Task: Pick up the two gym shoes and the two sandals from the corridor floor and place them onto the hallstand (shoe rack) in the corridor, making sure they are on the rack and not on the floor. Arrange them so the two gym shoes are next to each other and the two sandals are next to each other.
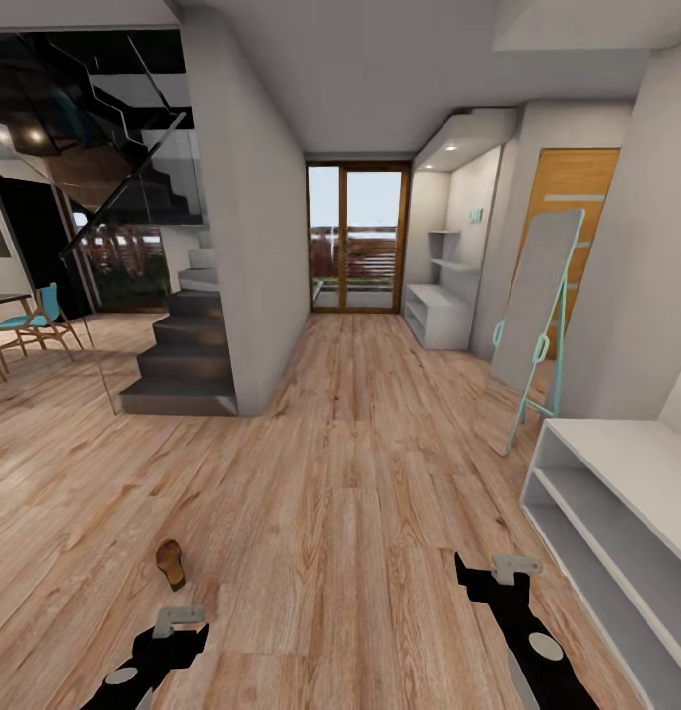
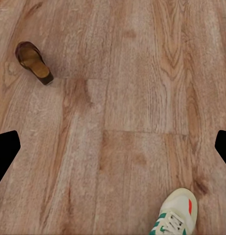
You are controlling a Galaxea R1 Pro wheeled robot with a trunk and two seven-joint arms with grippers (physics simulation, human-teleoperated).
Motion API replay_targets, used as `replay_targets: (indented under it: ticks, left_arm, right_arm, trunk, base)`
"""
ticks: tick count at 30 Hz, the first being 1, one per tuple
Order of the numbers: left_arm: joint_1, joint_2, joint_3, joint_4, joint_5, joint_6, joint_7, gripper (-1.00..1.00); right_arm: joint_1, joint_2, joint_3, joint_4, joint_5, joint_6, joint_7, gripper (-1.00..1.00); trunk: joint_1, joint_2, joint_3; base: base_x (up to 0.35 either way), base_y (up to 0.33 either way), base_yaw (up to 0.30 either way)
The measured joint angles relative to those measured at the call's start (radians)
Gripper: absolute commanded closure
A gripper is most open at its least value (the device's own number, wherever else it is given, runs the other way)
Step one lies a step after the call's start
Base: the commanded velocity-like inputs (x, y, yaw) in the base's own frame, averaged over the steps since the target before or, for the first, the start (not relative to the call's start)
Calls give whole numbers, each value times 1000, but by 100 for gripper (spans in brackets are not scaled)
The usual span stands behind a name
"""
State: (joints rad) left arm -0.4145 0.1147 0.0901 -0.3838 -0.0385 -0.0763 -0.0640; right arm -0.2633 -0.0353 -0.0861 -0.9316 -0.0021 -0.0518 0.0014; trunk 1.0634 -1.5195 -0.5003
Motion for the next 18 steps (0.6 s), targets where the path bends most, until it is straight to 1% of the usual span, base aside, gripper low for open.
replay_targets:
  ticks: [7, 9, 15, 18]
  left_arm:
    - [0, 0, 0, 0, 0, 0, 0, -100]
    - [0, 0, 0, 0, 0, 0, 0, -100]
    - [-1, 1, 0, 0, 0, 0, 0, -100]
    - [-1, 1, 0, 0, 0, 0, 0, -100]
  right_arm:
    - [0, 0, -3, 0, 1, 2, 0, -100]
    - [0, 0, -3, 0, 1, 2, 0, -100]
    - [0, 0, -5, 0, 1, 2, 0, -100]
    - [0, 0, -5, 0, 1, 3, 0, -100]
  trunk:
    - [0, 0, 0]
    - [0, 0, 0]
    - [0, 0, 0]
    - [0, 0, -1]
  base:
    - [-18, 0, 0]
    - [-148, 0, 0]
    - [-236, 0, 0]
    - [-131, 0, 0]
